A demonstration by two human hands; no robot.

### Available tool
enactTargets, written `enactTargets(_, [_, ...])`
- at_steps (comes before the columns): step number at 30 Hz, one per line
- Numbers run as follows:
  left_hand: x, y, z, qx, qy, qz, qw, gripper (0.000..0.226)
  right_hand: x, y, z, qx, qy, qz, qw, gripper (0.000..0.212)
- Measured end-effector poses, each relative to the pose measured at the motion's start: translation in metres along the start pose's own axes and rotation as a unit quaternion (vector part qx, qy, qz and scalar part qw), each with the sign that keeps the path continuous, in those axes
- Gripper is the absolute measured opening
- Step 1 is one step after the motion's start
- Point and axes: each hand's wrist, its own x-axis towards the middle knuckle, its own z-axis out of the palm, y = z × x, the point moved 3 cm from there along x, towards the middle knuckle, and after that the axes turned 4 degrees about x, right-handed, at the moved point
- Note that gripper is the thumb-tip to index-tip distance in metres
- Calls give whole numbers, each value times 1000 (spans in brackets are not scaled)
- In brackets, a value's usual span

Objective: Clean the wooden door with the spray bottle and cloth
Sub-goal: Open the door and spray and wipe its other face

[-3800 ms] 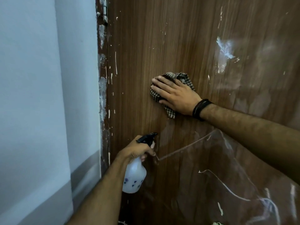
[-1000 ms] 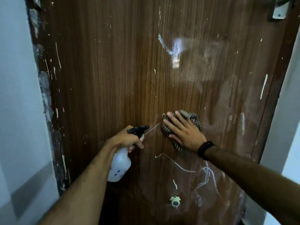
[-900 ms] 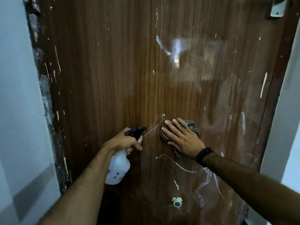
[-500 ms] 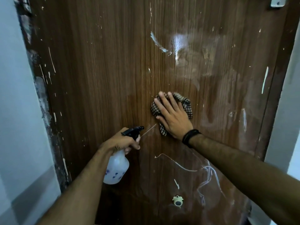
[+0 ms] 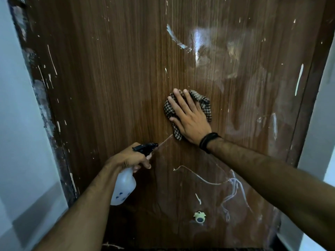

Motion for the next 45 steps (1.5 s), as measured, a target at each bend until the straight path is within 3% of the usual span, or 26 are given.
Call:
enactTargets(6, [-10,-3,-7,-43,17,1,999,23,-83,-35,62,-39,-56,-153,986,66])
enactTargets(10, [-18,-7,-10,-46,28,6,999,23,-101,-54,73,-16,-38,-100,994,64])
enactTargets(15, [-30,-5,-18,-94,20,31,995,22,-20,-74,47,29,-3,-64,998,65])
enactTargets(18, [-31,-1,-18,-112,26,35,993,22,-1,-87,46,20,4,-90,996,64])
enactTargets(23, [-25,9,-8,-124,16,27,992,29,-44,-81,67,28,-31,-178,983,53])
enactTargets(28, [-13,27,6,-120,-4,58,991,25,-56,-28,39,44,8,-67,997,63])
enactTargets(32, [9,48,14,-126,-12,98,987,28,-47,3,7,82,-8,-82,993,87])
enactTargets(35, [25,77,28,-117,-38,131,984,21,-53,23,-15,128,20,-25,991,78])
enactTargets(41, [39,129,65,-64,-48,164,983,21,-80,85,-65,172,191,193,947,78])
enactTargets(45, [46,152,79,-76,-4,152,985,21,-86,130,-99,173,286,265,905,60])
